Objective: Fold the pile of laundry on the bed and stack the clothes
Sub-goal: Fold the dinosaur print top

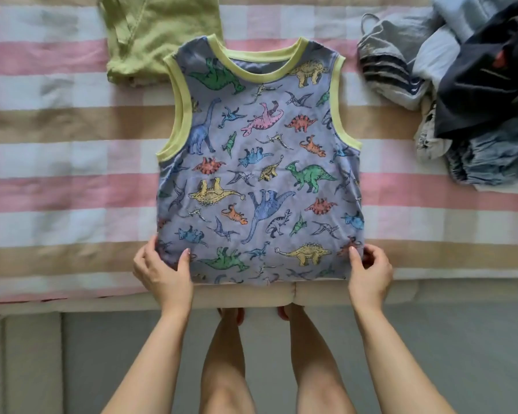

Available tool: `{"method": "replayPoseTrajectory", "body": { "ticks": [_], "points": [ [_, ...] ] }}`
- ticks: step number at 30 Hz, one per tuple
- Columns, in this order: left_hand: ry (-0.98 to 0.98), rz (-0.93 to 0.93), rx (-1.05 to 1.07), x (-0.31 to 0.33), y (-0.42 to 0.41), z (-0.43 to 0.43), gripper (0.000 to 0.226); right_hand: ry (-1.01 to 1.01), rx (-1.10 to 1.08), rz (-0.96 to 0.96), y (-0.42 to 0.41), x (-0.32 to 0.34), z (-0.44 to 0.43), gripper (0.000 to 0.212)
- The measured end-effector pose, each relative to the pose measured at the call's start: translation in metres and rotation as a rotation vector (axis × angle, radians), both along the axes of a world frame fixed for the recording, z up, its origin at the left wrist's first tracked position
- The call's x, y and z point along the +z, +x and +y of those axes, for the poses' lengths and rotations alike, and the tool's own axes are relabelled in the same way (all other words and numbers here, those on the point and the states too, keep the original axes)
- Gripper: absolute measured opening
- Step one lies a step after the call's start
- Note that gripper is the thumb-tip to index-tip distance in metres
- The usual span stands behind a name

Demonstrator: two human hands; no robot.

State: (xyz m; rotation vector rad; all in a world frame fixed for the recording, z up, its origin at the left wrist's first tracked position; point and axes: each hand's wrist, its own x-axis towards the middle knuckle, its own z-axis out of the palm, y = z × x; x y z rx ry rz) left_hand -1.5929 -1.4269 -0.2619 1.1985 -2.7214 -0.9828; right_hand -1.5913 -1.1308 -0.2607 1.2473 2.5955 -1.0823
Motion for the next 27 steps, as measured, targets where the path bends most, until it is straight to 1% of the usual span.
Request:
{"method": "replayPoseTrajectory", "body": {
  "ticks": [1,4,7,11,13,16,18,21,24,25,27],
  "points": [
    [0.027,-0.003,0.039,-0.001,-0.001,-0.003,0.047,-0.040,-0.016,-0.001,0.000,-0.001,0.002,0.016],
    [0.079,-0.018,0.045,-0.002,-0.001,-0.015,0.011,-0.074,-0.062,0.034,0.002,0.001,0.007,0.010],
    [0.136,0.007,0.086,-0.004,0.002,-0.021,0.015,-0.120,-0.089,0.031,0.011,-0.001,0.012,0.009],
    [0.224,0.013,0.133,-0.003,0.012,-0.025,0.010,-0.296,-0.114,-0.015,0.020,-0.006,0.013,0.019],
    [0.317,-0.015,0.147,0.001,0.019,-0.028,0.013,-0.394,-0.125,-0.006,0.025,-0.002,0.013,0.023],
    [0.447,-0.001,0.166,0.011,0.029,-0.035,0.021,-0.386,-0.066,0.013,0.032,0.008,0.016,0.021],
    [0.529,0.003,0.133,0.016,0.034,-0.040,0.024,-0.436,0.015,-0.012,0.035,0.014,0.020,0.017],
    [0.677,-0.049,0.077,0.018,0.036,-0.052,0.032,-0.549,0.063,-0.084,0.034,0.020,0.030,0.037],
    [0.934,-0.097,0.155,0.018,0.034,-0.064,0.052,-0.626,0.068,-0.115,0.030,0.024,0.040,0.055],
    [0.987,-0.097,0.161,0.017,0.034,-0.067,0.060,-0.626,0.092,-0.115,0.028,0.027,0.043,0.056],
    [0.970,-0.082,0.112,0.017,0.034,-0.071,0.067,-0.618,0.123,-0.088,0.027,0.032,0.046,0.049]
  ]
}}
